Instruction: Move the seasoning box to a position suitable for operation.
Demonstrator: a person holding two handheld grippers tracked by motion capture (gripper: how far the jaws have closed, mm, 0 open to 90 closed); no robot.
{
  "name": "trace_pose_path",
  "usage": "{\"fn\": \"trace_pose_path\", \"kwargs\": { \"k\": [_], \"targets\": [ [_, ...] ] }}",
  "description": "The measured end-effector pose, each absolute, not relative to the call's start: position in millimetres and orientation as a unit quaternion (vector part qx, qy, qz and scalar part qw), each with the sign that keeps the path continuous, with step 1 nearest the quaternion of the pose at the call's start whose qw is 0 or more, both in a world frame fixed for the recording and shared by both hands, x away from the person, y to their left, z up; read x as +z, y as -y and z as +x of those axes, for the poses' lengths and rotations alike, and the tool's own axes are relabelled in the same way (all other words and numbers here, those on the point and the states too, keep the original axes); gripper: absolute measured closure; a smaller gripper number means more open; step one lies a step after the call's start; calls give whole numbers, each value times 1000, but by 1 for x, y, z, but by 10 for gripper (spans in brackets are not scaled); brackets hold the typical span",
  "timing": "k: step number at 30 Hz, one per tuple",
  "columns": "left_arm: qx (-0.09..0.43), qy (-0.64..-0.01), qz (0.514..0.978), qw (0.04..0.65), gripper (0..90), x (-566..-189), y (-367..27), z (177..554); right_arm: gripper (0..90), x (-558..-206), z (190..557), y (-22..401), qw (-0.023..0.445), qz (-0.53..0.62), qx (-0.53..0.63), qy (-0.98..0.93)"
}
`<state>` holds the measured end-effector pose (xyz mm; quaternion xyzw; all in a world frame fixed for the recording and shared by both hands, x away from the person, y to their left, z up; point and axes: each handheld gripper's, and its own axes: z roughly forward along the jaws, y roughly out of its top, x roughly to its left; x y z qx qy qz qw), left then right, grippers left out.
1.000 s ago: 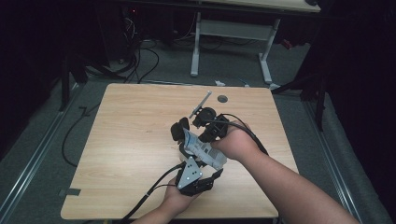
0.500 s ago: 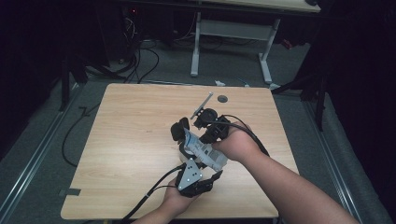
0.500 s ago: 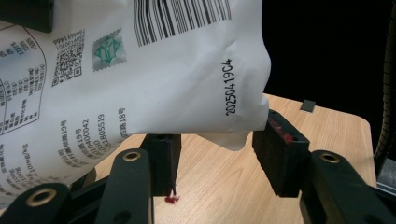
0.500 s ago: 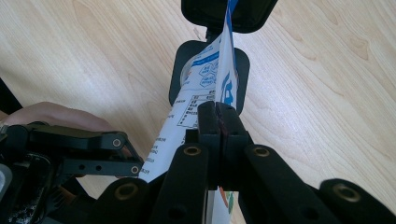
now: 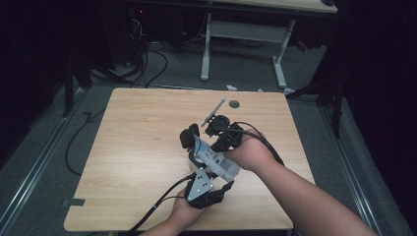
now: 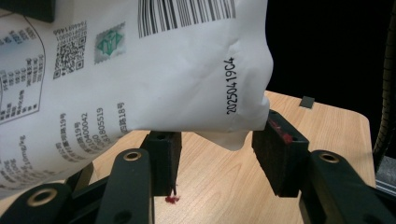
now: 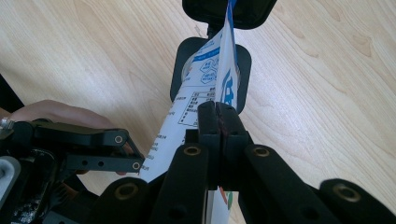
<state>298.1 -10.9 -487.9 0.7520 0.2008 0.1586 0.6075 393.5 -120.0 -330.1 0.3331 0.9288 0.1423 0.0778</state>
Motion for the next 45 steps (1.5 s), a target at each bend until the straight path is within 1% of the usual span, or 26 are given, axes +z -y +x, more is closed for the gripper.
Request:
{"fn": "trace_pose_path", "kwargs": {
  "k": [20, 31, 45],
  "targets": [
    [151, -202, 760, 600, 545, -496, 10, 297, 899, -330, 387, 125, 72, 336, 145, -928],
    [142, -212, 764, 593, 544, -502, 7, 300, 899, -329, 384, 126, 69, 337, 146, -927],
    [132, -232, 777, 571, 542, -513, 3, 306, 898, -333, 382, 129, 64, 339, 147, -927]
  ]
}}
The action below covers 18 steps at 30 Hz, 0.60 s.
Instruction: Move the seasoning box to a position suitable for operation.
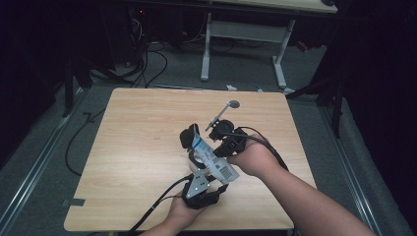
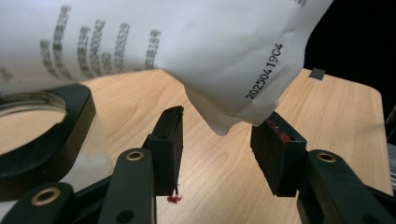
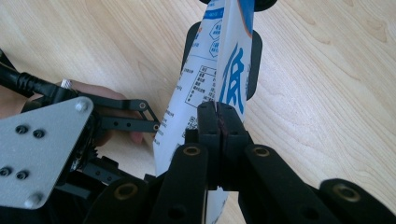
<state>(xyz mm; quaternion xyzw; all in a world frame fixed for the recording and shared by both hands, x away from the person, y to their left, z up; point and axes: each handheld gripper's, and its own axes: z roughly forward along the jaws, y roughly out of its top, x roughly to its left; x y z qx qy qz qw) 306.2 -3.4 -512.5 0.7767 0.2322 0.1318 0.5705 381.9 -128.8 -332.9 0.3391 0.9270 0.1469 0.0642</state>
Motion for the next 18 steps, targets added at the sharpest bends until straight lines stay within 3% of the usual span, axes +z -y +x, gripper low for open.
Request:
{"fn": "trace_pose_path", "kwargs": {
  "k": [18],
  "targets": [
    [120, -258, 787, 547, 543, -522, 1, 314, 899, -337, 380, 136, 62, 343, 147, -926]
  ]
}}
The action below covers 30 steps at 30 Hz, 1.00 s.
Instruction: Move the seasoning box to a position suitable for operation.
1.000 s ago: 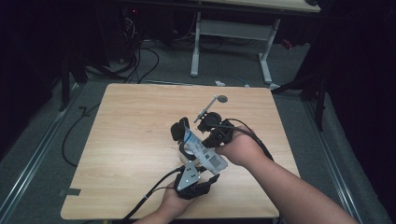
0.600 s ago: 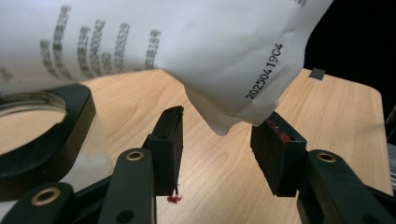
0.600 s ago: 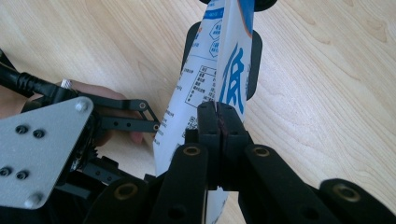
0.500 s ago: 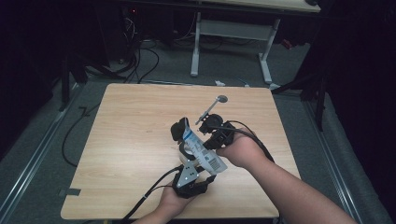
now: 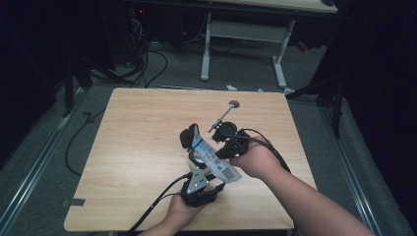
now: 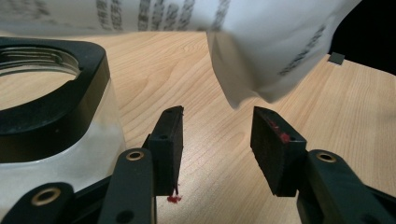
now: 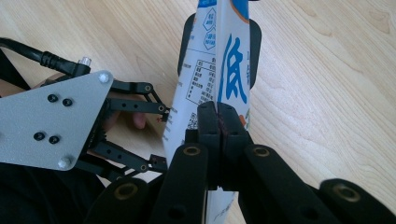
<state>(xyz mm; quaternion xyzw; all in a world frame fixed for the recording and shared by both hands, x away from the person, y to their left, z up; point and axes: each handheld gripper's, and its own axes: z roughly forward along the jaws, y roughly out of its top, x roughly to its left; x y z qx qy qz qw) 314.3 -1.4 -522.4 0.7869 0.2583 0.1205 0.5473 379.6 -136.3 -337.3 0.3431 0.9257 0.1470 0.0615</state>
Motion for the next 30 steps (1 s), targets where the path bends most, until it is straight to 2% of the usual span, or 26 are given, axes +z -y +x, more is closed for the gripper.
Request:
{"fn": "trace_pose_path", "kwargs": {
  "k": [16, 30],
  "targets": [
    [126, -246, 789, 548, 542, -521, 2, 310, 900, -339, 378, 144, 67, 352, 163, -919],
    [123, -229, 792, 553, 501, -520, 0, 306, 900, -342, 379, 160, 67, 365, 161, -915]
  ]
}}
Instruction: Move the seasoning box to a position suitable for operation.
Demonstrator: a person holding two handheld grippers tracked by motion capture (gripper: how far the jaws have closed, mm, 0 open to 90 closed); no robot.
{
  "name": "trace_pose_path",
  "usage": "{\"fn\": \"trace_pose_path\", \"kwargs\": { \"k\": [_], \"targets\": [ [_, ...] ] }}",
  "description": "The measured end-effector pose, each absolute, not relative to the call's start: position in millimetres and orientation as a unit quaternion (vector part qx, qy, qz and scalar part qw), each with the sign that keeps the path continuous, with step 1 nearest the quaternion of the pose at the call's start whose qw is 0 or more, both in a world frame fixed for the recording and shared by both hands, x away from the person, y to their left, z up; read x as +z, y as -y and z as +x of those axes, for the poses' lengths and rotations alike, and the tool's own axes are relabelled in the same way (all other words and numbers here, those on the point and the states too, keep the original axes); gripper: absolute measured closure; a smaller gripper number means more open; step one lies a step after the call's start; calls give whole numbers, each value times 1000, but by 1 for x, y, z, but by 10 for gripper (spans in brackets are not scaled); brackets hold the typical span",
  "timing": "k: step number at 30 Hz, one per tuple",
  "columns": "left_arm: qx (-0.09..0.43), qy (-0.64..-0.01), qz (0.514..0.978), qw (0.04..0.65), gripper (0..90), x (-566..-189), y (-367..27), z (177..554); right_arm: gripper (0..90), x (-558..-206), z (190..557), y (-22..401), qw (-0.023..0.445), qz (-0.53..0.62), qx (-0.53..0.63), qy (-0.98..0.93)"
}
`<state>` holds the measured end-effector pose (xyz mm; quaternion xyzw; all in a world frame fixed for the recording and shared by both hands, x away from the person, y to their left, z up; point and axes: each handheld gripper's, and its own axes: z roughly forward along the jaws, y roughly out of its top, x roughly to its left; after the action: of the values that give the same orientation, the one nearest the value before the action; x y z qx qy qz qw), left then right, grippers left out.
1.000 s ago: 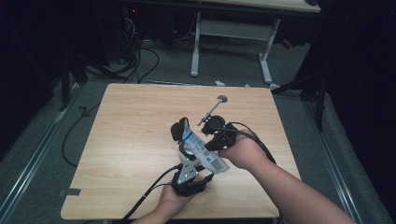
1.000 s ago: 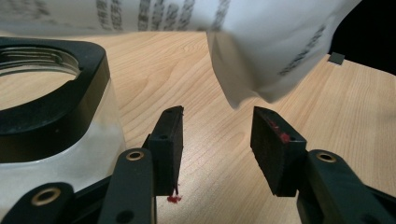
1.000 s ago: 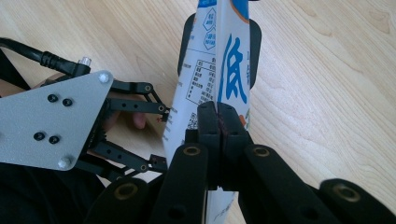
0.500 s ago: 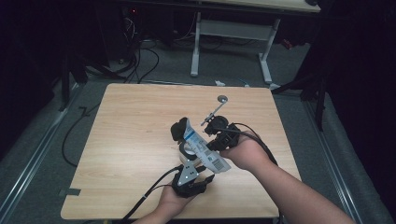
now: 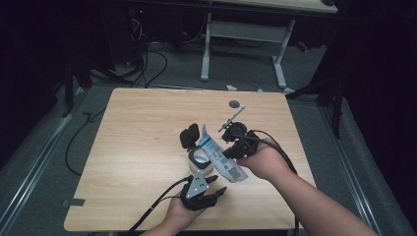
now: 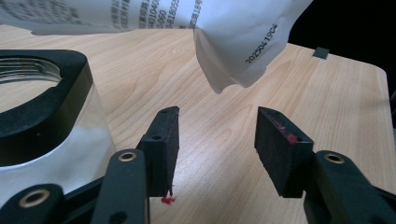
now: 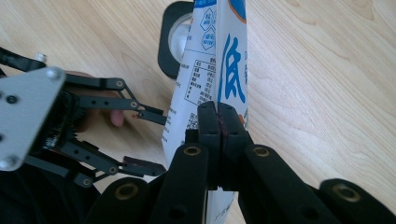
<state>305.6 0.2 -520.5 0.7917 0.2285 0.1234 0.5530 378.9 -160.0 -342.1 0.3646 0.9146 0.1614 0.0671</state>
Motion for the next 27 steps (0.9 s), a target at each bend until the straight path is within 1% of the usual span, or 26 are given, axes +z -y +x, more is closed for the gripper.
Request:
{"fn": "trace_pose_path", "kwargs": {
  "k": [9, 20, 27],
  "targets": [
    [122, -229, 786, 560, 499, -518, -6, 307, 899, -350, 383, 173, 67, 378, 156, -910],
    [133, -241, 774, 571, 500, -511, -19, 315, 900, -372, 389, 192, 59, 400, 144, -903],
    [134, -238, 773, 572, 499, -510, -22, 315, 899, -381, 395, 205, 66, 413, 136, -898]
  ]
}}
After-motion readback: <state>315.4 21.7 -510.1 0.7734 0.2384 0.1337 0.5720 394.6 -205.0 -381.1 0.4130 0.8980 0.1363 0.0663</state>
